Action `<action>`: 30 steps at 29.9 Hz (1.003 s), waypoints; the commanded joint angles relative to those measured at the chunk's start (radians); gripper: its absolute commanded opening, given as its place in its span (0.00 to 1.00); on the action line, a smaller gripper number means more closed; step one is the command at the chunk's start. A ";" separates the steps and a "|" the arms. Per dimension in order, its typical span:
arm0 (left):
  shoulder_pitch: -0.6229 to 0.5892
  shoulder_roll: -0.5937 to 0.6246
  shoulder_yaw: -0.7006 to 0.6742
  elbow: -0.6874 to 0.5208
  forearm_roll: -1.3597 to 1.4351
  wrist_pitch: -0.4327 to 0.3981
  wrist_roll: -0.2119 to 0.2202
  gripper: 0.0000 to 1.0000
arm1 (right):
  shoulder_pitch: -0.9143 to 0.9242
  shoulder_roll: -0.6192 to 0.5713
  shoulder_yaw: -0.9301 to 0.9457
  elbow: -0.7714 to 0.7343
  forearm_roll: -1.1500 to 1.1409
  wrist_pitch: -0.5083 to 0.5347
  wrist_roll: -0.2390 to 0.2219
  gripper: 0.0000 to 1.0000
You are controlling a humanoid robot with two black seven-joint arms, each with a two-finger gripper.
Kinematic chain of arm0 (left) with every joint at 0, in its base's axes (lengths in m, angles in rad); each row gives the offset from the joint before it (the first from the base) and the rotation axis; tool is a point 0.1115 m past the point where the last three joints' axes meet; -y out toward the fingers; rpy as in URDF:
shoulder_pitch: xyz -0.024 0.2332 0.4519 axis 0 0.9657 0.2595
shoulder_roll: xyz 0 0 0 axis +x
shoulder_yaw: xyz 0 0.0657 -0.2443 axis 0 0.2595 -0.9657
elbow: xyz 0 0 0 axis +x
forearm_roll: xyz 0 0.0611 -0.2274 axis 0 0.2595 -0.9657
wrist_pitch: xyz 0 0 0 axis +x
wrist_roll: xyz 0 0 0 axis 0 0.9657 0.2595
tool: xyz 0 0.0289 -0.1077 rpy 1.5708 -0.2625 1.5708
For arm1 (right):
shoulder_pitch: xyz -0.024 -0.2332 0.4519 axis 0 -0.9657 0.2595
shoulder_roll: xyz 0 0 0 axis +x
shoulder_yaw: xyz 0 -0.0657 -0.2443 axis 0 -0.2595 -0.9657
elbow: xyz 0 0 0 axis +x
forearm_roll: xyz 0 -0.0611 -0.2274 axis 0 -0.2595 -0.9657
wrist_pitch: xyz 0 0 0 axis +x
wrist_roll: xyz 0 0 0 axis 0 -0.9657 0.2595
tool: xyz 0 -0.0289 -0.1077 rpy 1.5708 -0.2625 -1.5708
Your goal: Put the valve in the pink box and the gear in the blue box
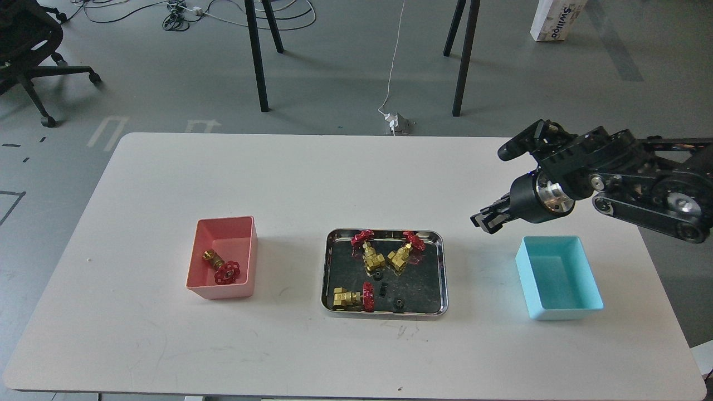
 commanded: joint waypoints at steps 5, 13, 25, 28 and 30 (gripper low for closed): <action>0.000 0.000 0.002 0.000 0.000 0.000 -0.004 0.94 | -0.115 -0.140 0.001 0.025 -0.012 0.000 -0.001 0.03; 0.000 0.001 0.000 0.000 0.000 0.000 -0.001 0.94 | -0.126 -0.132 0.018 0.014 0.004 0.000 -0.006 0.86; 0.008 -0.008 0.014 -0.002 0.001 -0.002 0.001 0.94 | -0.122 -0.128 0.548 -0.119 0.634 0.000 -0.031 0.98; 0.013 -0.040 0.040 -0.006 0.003 0.000 0.001 0.94 | -0.123 -0.074 0.688 -0.211 0.870 0.000 -0.032 0.98; 0.013 -0.043 0.056 -0.008 0.001 0.000 0.001 0.94 | -0.120 -0.030 0.728 -0.260 0.995 -0.137 -0.035 0.98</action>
